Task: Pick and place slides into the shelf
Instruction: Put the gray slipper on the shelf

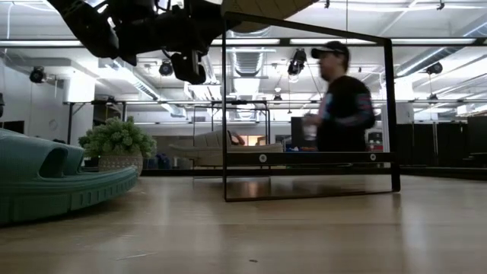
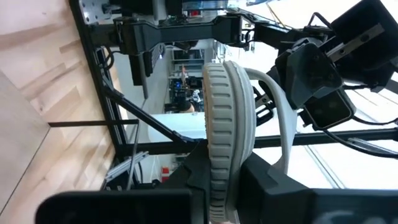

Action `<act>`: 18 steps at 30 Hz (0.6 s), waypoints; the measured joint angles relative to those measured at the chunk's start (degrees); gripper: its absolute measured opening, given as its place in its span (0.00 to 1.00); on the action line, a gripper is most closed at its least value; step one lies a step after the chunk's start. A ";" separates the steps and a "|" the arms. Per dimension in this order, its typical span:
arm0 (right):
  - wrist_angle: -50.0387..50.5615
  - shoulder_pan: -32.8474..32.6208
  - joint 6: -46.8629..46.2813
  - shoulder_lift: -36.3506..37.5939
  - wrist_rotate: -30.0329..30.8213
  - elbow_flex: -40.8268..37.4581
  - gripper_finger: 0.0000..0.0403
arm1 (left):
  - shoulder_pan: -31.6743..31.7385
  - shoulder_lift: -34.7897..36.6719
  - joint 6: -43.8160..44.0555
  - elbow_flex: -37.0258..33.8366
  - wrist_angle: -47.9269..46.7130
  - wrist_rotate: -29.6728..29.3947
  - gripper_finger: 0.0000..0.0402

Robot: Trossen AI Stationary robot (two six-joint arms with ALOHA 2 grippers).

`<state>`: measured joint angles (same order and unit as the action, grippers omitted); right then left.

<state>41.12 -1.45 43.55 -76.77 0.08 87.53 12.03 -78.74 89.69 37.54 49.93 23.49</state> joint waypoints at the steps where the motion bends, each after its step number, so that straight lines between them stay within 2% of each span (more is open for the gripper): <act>1: -0.08 0.00 -0.12 0.00 0.00 0.00 0.02 | 0.00 0.00 -0.08 0.00 0.05 0.00 0.05; 13: 0.15 -0.02 -1.11 0.13 2.75 0.00 0.02 | 0.18 0.00 -0.59 -0.07 0.14 -0.50 0.05; 18: 0.26 -0.02 -2.93 0.22 3.07 0.00 0.07 | 0.68 0.00 -1.22 -0.07 0.19 -0.44 0.05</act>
<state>41.39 -1.48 40.62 -76.55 3.15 87.53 12.71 -78.74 88.47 37.47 50.12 23.05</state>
